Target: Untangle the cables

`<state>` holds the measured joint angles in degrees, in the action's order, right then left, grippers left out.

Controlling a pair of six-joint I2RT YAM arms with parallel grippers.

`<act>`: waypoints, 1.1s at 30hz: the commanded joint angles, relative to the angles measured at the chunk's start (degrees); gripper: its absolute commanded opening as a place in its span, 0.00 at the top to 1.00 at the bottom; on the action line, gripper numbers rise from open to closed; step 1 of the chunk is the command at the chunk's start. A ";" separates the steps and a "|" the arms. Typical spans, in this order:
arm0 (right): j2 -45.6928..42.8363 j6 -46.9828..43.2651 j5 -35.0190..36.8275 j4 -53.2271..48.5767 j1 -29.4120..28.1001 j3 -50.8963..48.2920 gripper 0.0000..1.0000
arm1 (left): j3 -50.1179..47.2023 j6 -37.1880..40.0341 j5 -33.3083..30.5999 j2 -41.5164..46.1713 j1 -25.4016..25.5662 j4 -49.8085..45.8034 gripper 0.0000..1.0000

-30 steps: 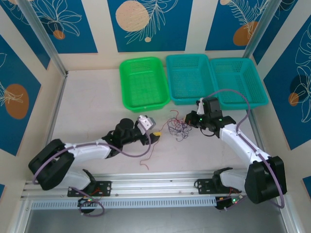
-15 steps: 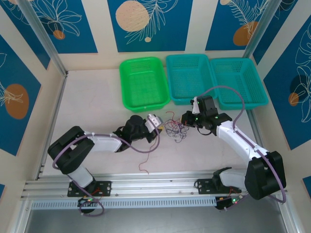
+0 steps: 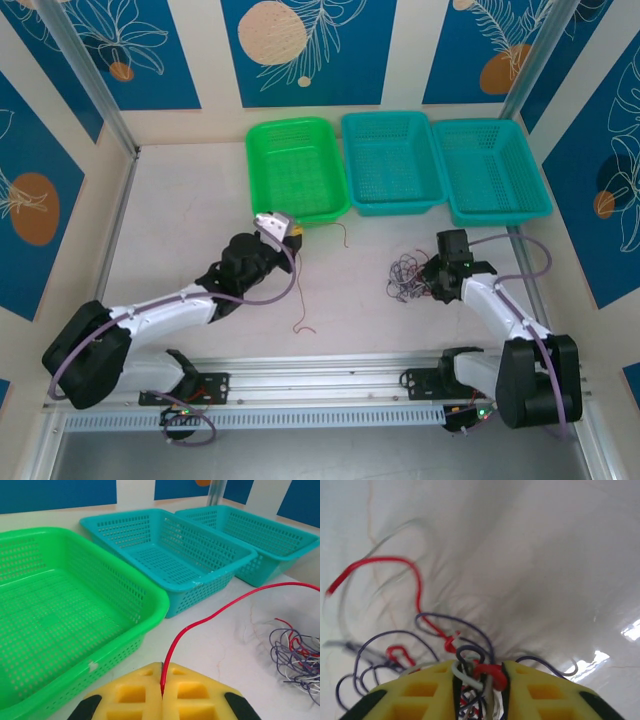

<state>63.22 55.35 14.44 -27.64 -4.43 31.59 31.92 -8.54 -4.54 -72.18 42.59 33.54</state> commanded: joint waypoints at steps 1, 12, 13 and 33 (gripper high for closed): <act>-3.34 -5.77 -6.25 6.19 -1.48 1.27 0.61 | -1.33 -0.76 2.59 0.26 -0.32 -2.95 1.00; -3.07 -15.58 -6.63 6.94 -12.68 7.49 0.36 | 11.45 0.87 9.36 8.96 -0.29 -10.10 1.00; -2.69 -15.22 -7.07 7.59 -12.70 7.35 0.35 | 14.78 2.21 9.25 9.37 -0.25 -11.81 1.00; -7.42 -15.92 -8.04 3.74 -12.73 6.53 0.35 | 72.25 8.83 4.13 -28.58 -16.24 -28.52 1.00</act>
<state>57.28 40.80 7.05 -22.31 -16.93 38.35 101.10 1.54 -0.51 -96.42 28.34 9.65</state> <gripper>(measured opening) 0.648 0.043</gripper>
